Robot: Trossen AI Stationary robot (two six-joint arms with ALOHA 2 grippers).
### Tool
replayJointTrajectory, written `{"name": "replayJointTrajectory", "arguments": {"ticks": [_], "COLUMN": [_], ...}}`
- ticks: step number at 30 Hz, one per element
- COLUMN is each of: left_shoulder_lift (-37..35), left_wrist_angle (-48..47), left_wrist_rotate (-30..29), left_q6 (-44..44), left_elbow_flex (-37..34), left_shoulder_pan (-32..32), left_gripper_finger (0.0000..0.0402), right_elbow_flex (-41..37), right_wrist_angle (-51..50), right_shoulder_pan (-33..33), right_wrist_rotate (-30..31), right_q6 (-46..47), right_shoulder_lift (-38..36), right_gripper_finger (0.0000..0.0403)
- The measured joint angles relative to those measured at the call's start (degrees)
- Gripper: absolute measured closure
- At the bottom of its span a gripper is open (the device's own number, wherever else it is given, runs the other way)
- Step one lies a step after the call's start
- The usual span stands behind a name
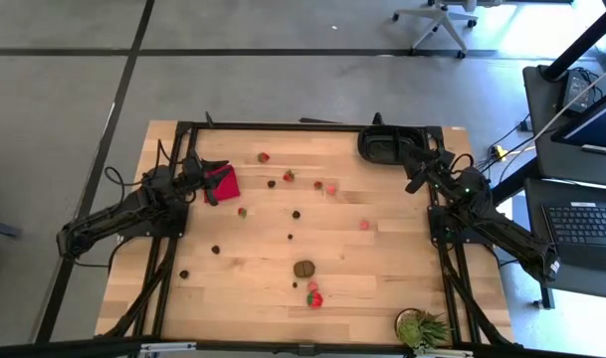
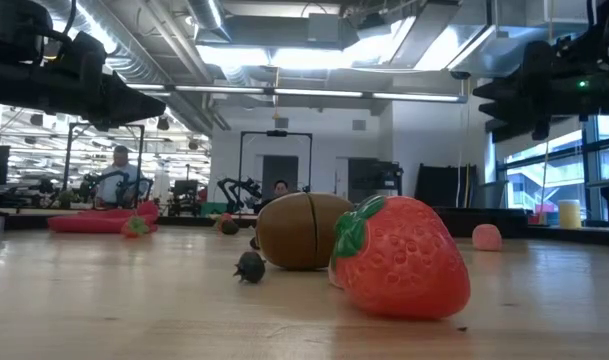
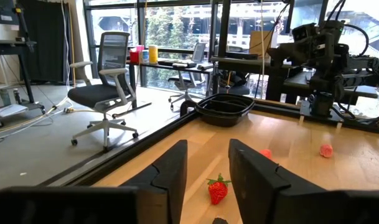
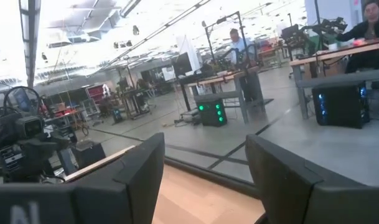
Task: Pick and placing Produce into tupperware
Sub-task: Put the bottom pink peach into the black bin
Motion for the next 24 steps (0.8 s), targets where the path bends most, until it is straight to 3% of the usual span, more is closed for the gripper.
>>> {"name": "replayJointTrajectory", "arguments": {"ticks": [12, 24], "left_shoulder_lift": [0.00, 0.00], "left_wrist_angle": [0.00, -0.01], "left_wrist_rotate": [0.00, 0.00], "left_q6": [0.03, 0.96], "left_elbow_flex": [-0.01, -0.01], "left_shoulder_pan": [-0.01, -0.01], "left_gripper_finger": [0.0280, 0.0300], "right_elbow_flex": [0.00, 0.00], "right_wrist_angle": [-1.50, -9.36], "right_shoulder_pan": [0.00, 0.00], "right_wrist_rotate": [-4.10, -5.86], "right_q6": [-2.72, -1.96], "right_shoulder_lift": [0.00, 0.02], "right_gripper_finger": [0.0176, 0.0176]}}
